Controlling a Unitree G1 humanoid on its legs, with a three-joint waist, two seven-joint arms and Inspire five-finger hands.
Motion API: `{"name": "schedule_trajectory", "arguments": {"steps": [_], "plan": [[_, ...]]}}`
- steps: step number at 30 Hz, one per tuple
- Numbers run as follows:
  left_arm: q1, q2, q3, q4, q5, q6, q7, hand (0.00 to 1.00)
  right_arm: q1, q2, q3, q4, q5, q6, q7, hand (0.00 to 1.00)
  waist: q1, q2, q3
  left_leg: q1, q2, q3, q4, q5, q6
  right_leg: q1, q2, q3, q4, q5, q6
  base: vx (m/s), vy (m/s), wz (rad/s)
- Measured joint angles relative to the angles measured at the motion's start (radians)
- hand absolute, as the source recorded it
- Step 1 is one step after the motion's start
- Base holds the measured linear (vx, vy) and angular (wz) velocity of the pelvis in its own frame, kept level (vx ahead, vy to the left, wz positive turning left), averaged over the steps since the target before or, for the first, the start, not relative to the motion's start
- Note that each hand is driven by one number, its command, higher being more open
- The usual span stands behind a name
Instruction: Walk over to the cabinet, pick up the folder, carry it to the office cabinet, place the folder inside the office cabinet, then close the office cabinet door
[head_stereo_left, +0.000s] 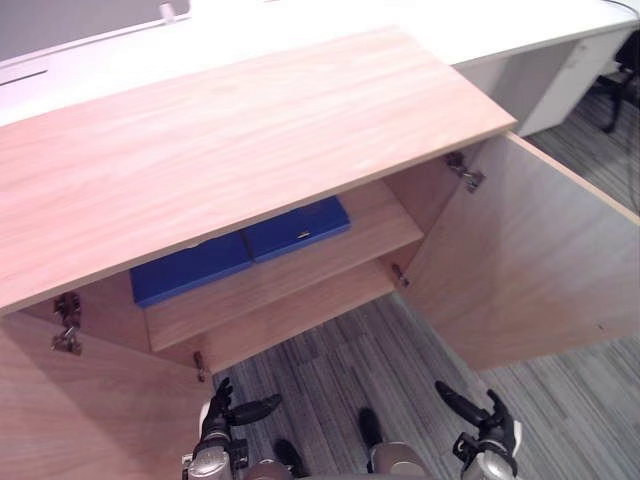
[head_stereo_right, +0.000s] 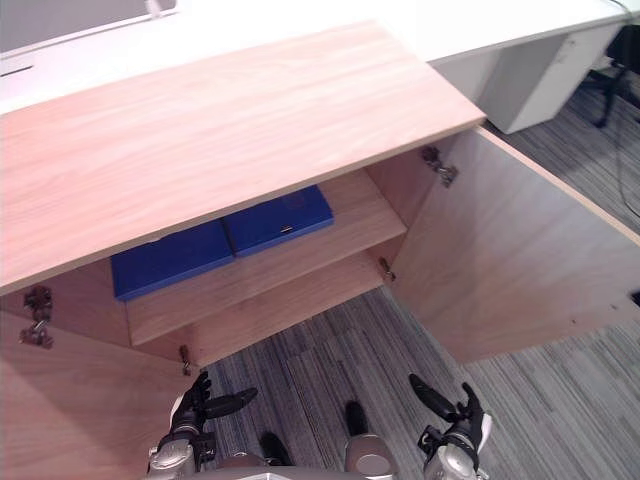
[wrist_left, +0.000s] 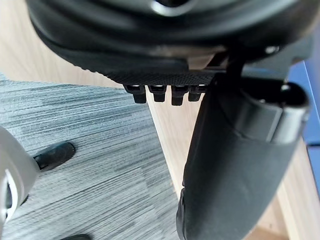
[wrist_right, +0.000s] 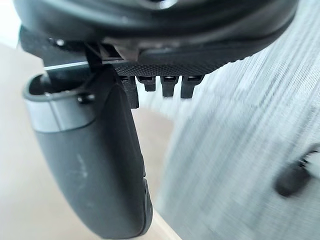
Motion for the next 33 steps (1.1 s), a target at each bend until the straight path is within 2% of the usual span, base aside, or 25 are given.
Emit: {"name": "schedule_trajectory", "arguments": {"steps": [3, 4, 5, 7, 8, 9, 11, 12, 14, 16, 22, 26, 30, 33], "plan": [[0.024, 0.000, 0.000, -0.001, 0.001, 0.000, -0.006, 1.00, -0.012, -0.039, -0.058, -0.063, 0.008, 0.000, -0.018, 1.00, -0.008, 0.001, 0.000, 0.007, -0.005, 0.030, -0.011, -0.009, -0.012, -0.014, -0.001, 0.034, -0.011, 0.001, -0.009, -0.16, -0.031, -0.50], [0.072, 0.003, -0.024, 0.008, 0.018, 0.000, -0.024, 1.00, -0.083, -0.254, -0.098, -0.101, 0.013, -0.007, -0.034, 1.00, -0.022, 0.021, -0.006, -0.008, -0.018, 0.053, -0.019, -0.019, -0.008, -0.045, -0.004, 0.058, -0.013, 0.010, -0.035, -0.12, -0.058, -0.51], [0.071, 0.003, -0.030, 0.020, 0.017, -0.001, -0.029, 1.00, -0.109, -0.298, -0.098, -0.100, 0.027, -0.013, -0.030, 1.00, -0.027, 0.029, -0.005, -0.015, -0.019, 0.053, -0.017, -0.019, -0.007, -0.054, -0.005, 0.058, -0.013, 0.010, -0.036, -0.07, -0.062, -0.40], [0.070, 0.004, -0.032, 0.023, 0.017, -0.001, -0.038, 1.00, -0.144, -0.330, -0.098, -0.100, 0.032, -0.028, -0.023, 1.00, -0.031, 0.036, -0.001, -0.018, -0.019, 0.053, -0.016, -0.019, -0.008, -0.057, -0.003, 0.056, -0.014, 0.014, -0.033, 0.07, -0.040, -0.02], [0.071, 0.005, -0.036, 0.023, 0.017, -0.003, -0.039, 1.00, -0.173, -0.336, -0.096, -0.098, 0.037, -0.031, -0.012, 1.00, -0.027, 0.043, -0.001, -0.018, -0.017, 0.051, -0.011, -0.015, -0.002, -0.055, 0.001, 0.055, -0.015, 0.028, -0.013, 0.08, -0.043, -0.08], [0.071, 0.005, -0.039, 0.023, 0.017, -0.004, -0.040, 1.00, -0.191, -0.342, -0.092, -0.094, 0.040, -0.030, -0.009, 1.00, -0.025, 0.049, 0.002, -0.018, -0.015, 0.048, -0.009, -0.016, -0.003, -0.055, 0.002, 0.054, -0.016, 0.029, -0.013, 0.08, -0.049, -0.13], [0.070, 0.001, -0.068, 0.020, 0.017, -0.014, -0.048, 1.00, -0.281, -0.426, -0.032, -0.023, 0.046, -0.030, 0.003, 1.00, -0.026, 0.079, 0.013, -0.027, -0.017, 0.044, -0.009, -0.021, 0.001, -0.062, 0.000, 0.054, -0.018, 0.030, -0.012, 0.07, -0.044, -0.11], [0.069, -0.013, -0.080, 0.019, 0.017, -0.021, -0.059, 1.00, -0.368, -0.532, 0.049, 0.066, 0.047, -0.029, 0.021, 1.00, -0.025, 0.113, 0.017, -0.042, -0.021, 0.031, -0.008, -0.024, 0.005, -0.078, -0.002, 0.049, -0.018, 0.032, -0.010, 0.06, -0.030, -0.04], [0.066, -0.032, -0.091, 0.018, 0.016, -0.030, -0.059, 1.00, -0.458, -0.598, 0.086, 0.124, 0.059, -0.027, 0.023, 1.00, -0.014, 0.146, 0.033, -0.043, -0.021, 0.000, -0.011, -0.026, 0.007, -0.079, -0.007, 0.037, -0.018, 0.033, -0.009, 0.05, -0.037, 0.00], [0.066, -0.039, -0.106, 0.018, 0.016, -0.031, -0.059, 1.00, -0.509, -0.625, 0.088, 0.180, 0.086, -0.027, 0.011, 1.00, -0.007, 0.156, 0.039, -0.043, -0.020, -0.018, -0.015, -0.027, 0.006, -0.078, -0.008, 0.022, -0.018, 0.034, -0.007, 0.02, -0.038, 0.06], [0.066, -0.062, -0.126, 0.008, 0.016, -0.033, -0.060, 1.00, -0.517, -0.643, 0.153, 0.165, 0.090, -0.022, 0.007, 1.00, -0.026, 0.158, 0.047, -0.048, -0.030, -0.028, -0.015, -0.027, 0.006, -0.078, -0.019, 0.003, -0.031, 0.044, 0.009, -0.05, -0.038, 0.00], [0.066, -0.077, -0.132, 0.003, 0.017, -0.032, -0.060, 1.00, -0.411, -0.605, 0.125, -0.051, 0.121, -0.022, -0.014, 1.00, -0.032, 0.157, 0.053, -0.052, -0.040, -0.033, -0.015, -0.024, 0.010, -0.075, -0.024, 0.002, -0.052, 0.058, 0.014, -0.08, -0.037, 0.00], [0.066, -0.076, -0.129, 0.011, 0.020, -0.032, -0.060, 1.00, -0.274, -0.528, 0.115, -0.271, 0.122, -0.023, -0.023, 1.00, -0.046, 0.156, 0.054, -0.048, -0.036, -0.034, -0.016, -0.024, 0.010, -0.071, -0.020, 0.002, -0.059, 0.061, 0.015, -0.02, -0.045, -0.04], [0.063, -0.075, -0.105, 0.021, 0.042, -0.031, -0.061, 1.00, -0.155, -0.441, 0.136, -0.444, 0.111, -0.023, -0.020, 1.00, -0.067, 0.143, 0.062, -0.028, -0.029, -0.027, -0.022, -0.025, 0.009, -0.057, -0.008, 0.015, -0.061, 0.064, 0.014, 0.01, -0.053, -0.19]]}}
